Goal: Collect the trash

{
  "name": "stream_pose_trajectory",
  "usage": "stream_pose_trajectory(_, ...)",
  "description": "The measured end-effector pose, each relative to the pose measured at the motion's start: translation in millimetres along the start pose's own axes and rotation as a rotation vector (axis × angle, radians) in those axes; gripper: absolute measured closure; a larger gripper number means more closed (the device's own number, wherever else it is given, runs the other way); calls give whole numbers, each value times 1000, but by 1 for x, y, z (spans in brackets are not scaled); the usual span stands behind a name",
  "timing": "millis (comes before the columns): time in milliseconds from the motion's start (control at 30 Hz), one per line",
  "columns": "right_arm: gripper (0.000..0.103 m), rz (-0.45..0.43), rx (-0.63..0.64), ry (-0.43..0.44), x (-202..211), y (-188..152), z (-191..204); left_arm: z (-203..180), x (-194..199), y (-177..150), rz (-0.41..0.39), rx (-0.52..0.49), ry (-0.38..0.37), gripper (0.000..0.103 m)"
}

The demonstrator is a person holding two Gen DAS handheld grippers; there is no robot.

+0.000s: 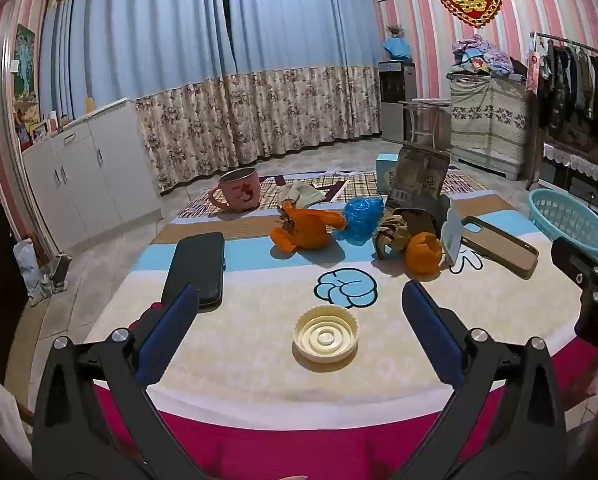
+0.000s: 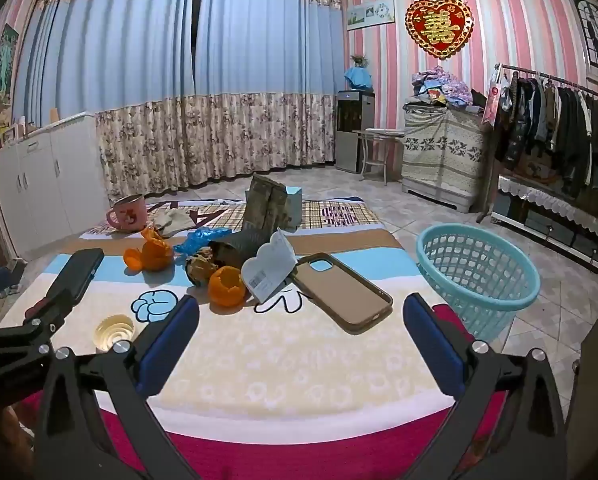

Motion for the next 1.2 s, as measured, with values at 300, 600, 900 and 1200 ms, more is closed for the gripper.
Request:
stream_pose_trajectory(300, 3, -4, 6, -2, 0, 0, 0, -4, 2, 2, -12, -14, 8, 5)
stream_pose_trajectory(600, 3, -4, 7, -5, -1, 0, 0, -3, 5, -1, -10, -32, 11, 5)
stream_pose_trajectory(900, 3, -1, 8, -4, -2, 1, 1, -6, 2, 0, -1, -23, -14, 5)
stream_pose_trajectory(1200, 3, -11, 10, -8, 0, 0, 0, 3, -2, -3, 3, 16, -48, 5)
Point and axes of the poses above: each gripper's, at about its wrist camera, not at the fingertips, and x roughly against the way its jaws point, z to its left, y to its top, the point moved 6 cm from there along -x, roughly the way its jaws point, and after that the axes turned 14 degrees about -x, right-handed, at the moved point
